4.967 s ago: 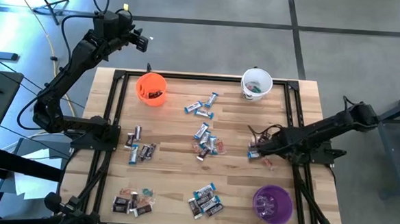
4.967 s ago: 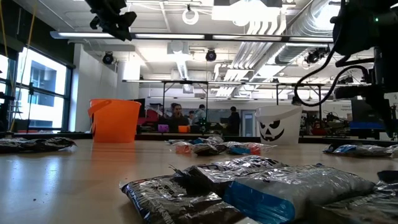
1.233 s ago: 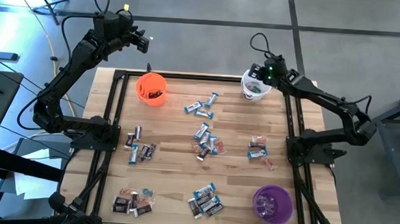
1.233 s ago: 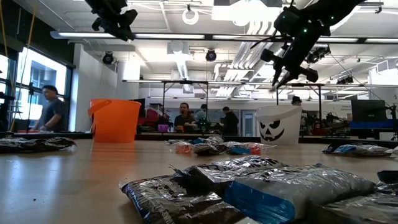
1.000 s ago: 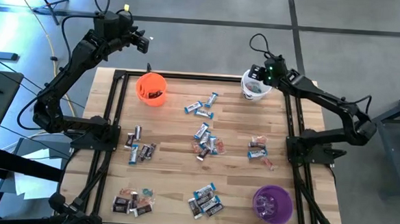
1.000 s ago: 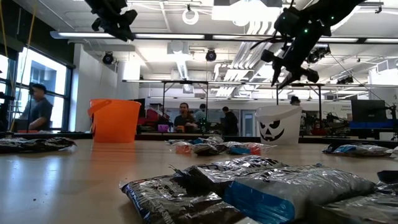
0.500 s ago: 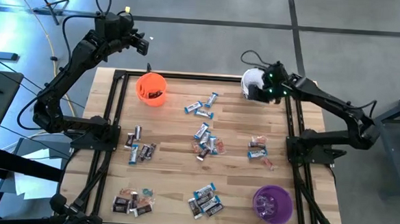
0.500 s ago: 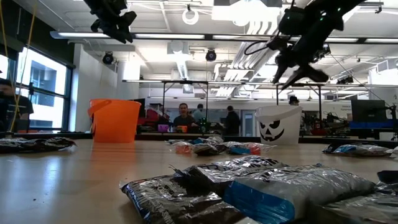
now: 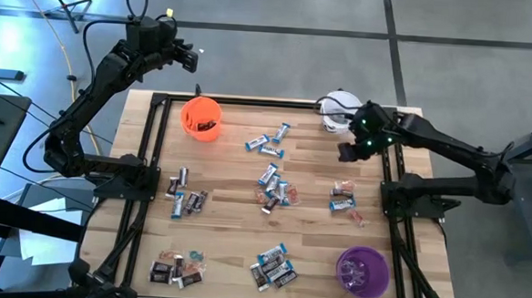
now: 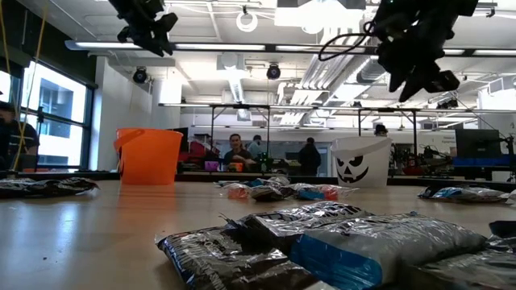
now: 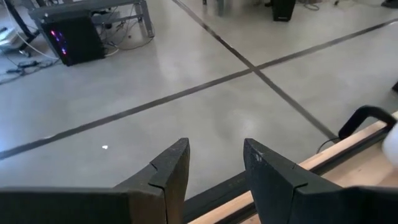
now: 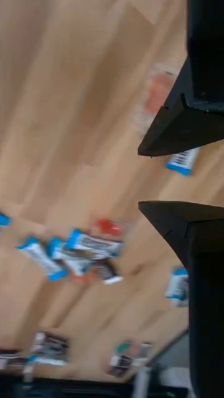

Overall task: Sort candy
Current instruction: Put the orange gummy into the white bucket

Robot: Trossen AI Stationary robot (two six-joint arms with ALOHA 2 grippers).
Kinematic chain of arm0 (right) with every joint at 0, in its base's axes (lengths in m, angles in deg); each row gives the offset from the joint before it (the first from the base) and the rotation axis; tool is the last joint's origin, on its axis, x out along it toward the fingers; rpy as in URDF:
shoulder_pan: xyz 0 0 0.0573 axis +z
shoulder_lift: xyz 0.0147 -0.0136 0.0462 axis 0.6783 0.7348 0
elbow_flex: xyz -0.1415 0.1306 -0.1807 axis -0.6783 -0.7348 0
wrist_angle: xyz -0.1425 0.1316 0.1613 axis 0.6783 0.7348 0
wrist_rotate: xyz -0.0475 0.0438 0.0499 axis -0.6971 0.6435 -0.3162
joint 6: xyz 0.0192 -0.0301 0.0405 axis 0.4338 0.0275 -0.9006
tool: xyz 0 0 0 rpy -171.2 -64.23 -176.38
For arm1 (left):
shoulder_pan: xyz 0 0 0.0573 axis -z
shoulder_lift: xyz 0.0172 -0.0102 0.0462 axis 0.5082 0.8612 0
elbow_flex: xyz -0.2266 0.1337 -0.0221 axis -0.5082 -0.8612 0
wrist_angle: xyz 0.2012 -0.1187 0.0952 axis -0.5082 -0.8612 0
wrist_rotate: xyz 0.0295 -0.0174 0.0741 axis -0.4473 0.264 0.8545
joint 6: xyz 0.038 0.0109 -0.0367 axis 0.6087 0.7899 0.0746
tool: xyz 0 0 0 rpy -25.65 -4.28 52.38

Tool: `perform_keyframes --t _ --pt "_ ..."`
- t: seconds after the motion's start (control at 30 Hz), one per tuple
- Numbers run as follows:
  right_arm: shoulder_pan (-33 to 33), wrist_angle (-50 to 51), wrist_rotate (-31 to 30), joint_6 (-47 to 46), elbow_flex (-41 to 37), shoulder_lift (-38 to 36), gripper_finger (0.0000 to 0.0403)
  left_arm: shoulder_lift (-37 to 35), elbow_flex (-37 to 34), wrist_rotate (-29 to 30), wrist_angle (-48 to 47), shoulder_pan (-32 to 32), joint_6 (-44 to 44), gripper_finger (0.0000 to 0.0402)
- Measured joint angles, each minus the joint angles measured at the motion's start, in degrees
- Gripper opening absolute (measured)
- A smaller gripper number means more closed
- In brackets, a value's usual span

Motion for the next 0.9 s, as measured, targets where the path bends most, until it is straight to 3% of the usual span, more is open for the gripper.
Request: perform_keyframes --t 0.2,0.4,0.53,0.63,0.9 --pt "3.2 6.4 2.2 0.4 4.6 0.0 0.0122 0.0 0.0 -2.9 0.0 1.6 -2.4 0.014" --pt "5.7 18.8 -5.4 6.8 16.5 0.3 0.0122 0.0 0.0 -2.9 0.0 4.8 -3.5 0.014" --pt "6.7 27.2 -10.4 15.2 23.1 1.0 0.0122 0.0 0.0 -2.9 0.0 7.1 -5.4 0.014" --pt "7.2 30.5 -10.8 23.8 25.8 1.9 0.0122 0.0 0.0 -2.9 0.0 9.0 -6.8 0.014" --pt "7.6 32.1 -12.5 49.2 23.3 4.9 0.0122 0.0 0.0 -2.6 0.0 14.0 -9.4 0.014"
